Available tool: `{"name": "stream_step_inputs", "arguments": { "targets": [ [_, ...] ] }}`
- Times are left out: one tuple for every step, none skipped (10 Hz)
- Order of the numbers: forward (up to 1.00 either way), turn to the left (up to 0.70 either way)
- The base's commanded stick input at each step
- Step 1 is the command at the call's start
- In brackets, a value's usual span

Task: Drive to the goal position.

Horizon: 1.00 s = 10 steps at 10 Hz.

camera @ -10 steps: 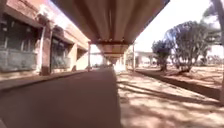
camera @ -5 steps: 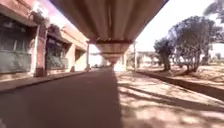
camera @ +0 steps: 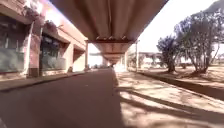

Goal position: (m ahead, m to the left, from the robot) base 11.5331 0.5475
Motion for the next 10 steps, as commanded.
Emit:
{"name": "stream_step_inputs", "arguments": {
  "targets": [
    [0.85, 0.00],
    [0.85, 0.00],
    [0.85, 0.00],
    [0.85, 0.00],
    [0.85, 0.00],
    [0.85, 0.00],
    [0.85, 0.00],
    [0.85, 0.00],
    [0.85, 0.00],
    [0.85, 0.00]
  ]
}}
